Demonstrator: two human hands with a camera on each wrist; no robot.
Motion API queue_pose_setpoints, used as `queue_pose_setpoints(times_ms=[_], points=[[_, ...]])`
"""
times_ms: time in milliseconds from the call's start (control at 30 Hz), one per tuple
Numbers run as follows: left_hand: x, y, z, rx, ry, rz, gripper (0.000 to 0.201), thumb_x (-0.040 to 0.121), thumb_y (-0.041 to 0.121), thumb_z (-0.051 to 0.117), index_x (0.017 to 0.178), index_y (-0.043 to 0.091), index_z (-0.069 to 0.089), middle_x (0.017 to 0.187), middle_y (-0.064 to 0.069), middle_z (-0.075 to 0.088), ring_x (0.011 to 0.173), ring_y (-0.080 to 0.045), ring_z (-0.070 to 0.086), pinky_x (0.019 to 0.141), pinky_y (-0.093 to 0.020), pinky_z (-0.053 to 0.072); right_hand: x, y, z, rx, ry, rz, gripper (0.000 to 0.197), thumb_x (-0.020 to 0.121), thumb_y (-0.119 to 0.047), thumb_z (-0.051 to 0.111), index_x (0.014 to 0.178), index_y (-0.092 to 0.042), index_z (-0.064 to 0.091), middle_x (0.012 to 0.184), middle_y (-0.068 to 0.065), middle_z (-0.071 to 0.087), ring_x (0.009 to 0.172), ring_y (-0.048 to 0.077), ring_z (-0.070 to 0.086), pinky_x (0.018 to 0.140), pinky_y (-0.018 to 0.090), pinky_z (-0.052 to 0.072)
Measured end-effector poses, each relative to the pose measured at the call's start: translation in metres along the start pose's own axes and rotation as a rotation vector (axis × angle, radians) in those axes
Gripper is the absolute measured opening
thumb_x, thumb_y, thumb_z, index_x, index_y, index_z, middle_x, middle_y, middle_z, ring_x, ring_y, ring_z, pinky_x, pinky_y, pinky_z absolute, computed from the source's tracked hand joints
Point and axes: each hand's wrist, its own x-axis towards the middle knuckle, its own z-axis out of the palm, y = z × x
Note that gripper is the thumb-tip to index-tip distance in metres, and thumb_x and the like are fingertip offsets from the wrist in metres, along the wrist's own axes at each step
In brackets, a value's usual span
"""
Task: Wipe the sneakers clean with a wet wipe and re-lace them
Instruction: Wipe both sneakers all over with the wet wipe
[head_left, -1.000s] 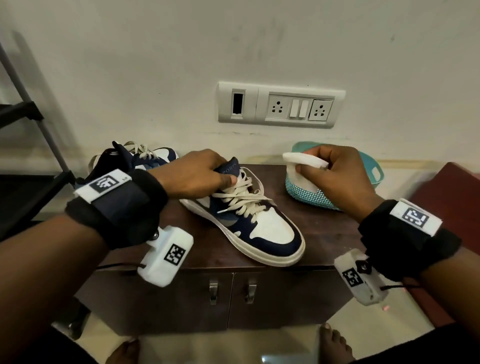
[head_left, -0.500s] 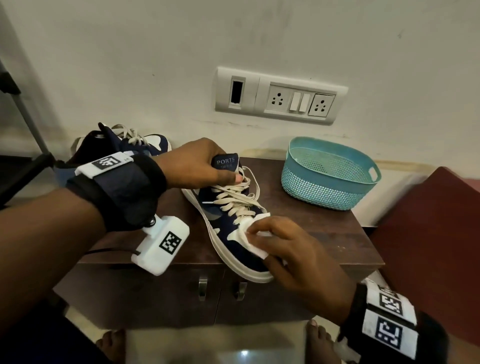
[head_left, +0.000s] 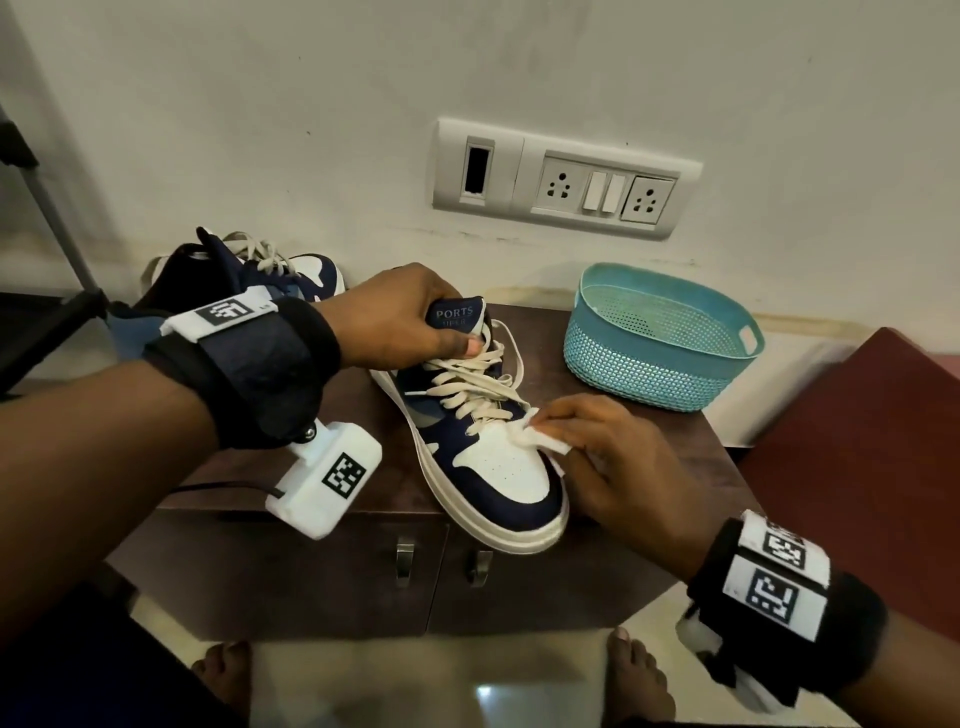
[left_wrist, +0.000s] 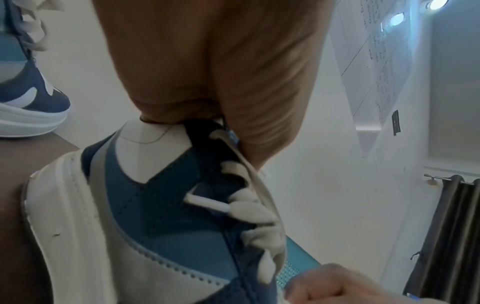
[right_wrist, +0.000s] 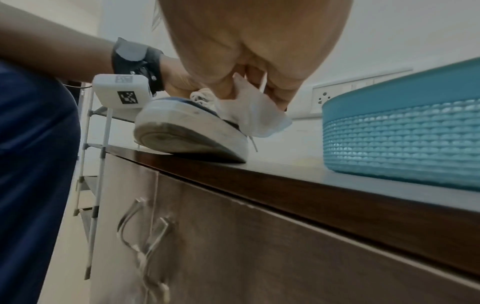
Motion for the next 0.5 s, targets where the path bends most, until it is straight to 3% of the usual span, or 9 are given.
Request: queue_pose_setpoints(times_ms=[67, 200, 300, 400, 500], points=[[0.000, -0.001, 0.000, 0.016, 0.004, 0.005, 0.035, 0.088, 0.039, 0.075, 0.067, 0.017, 0.058, 0.057, 0.006, 0.052, 0.046, -0.003, 0.045, 0.050, -0.021, 0.035, 0.000, -0.014, 0.004, 0.001, -0.001, -0.004, 0.031, 0.090, -0.008, 0.059, 0.117, -0.015, 0.074, 0.122, -0.005, 0.065, 0.115, 0.011, 0.057, 0.098, 0.031, 0.049], [0.000, -0.002, 0.001, 0.018, 0.005, 0.014, 0.032, 0.088, 0.039, 0.075, 0.068, 0.020, 0.059, 0.059, 0.005, 0.055, 0.048, -0.003, 0.047, 0.047, -0.015, 0.034, -0.006, -0.035, 0.012, 0.084, -0.134, -0.175, 0.037, 0.088, 0.001, 0.059, 0.122, -0.009, 0.071, 0.128, -0.001, 0.064, 0.123, 0.012, 0.056, 0.105, 0.021, 0.042], [0.000, -0.003, 0.002, 0.007, 0.010, 0.020, 0.033, 0.089, 0.038, 0.075, 0.066, 0.021, 0.057, 0.058, 0.006, 0.053, 0.046, -0.001, 0.047, 0.048, -0.014, 0.033, -0.001, -0.002, -0.001, 0.007, -0.053, -0.038, 0.028, 0.093, -0.007, 0.061, 0.114, -0.016, 0.076, 0.117, -0.005, 0.070, 0.112, 0.012, 0.063, 0.097, 0.021, 0.046], [0.001, -0.004, 0.002, 0.018, 0.007, 0.018, 0.034, 0.089, 0.039, 0.074, 0.068, 0.019, 0.057, 0.059, 0.006, 0.053, 0.046, -0.001, 0.047, 0.049, -0.017, 0.034, 0.000, 0.020, -0.016, 0.003, 0.118, 0.241, 0.016, 0.099, -0.015, 0.063, 0.101, -0.021, 0.078, 0.097, -0.009, 0.072, 0.092, 0.011, 0.067, 0.082, 0.028, 0.050], [0.002, -0.004, 0.001, 0.000, 0.012, 0.016, 0.034, 0.089, 0.037, 0.075, 0.068, 0.016, 0.058, 0.058, 0.005, 0.052, 0.045, -0.001, 0.047, 0.045, -0.013, 0.032, -0.001, 0.008, -0.023, 0.109, 0.270, 0.219, 0.015, 0.099, -0.019, 0.063, 0.103, -0.020, 0.078, 0.099, -0.011, 0.072, 0.092, 0.003, 0.066, 0.078, 0.021, 0.052]])
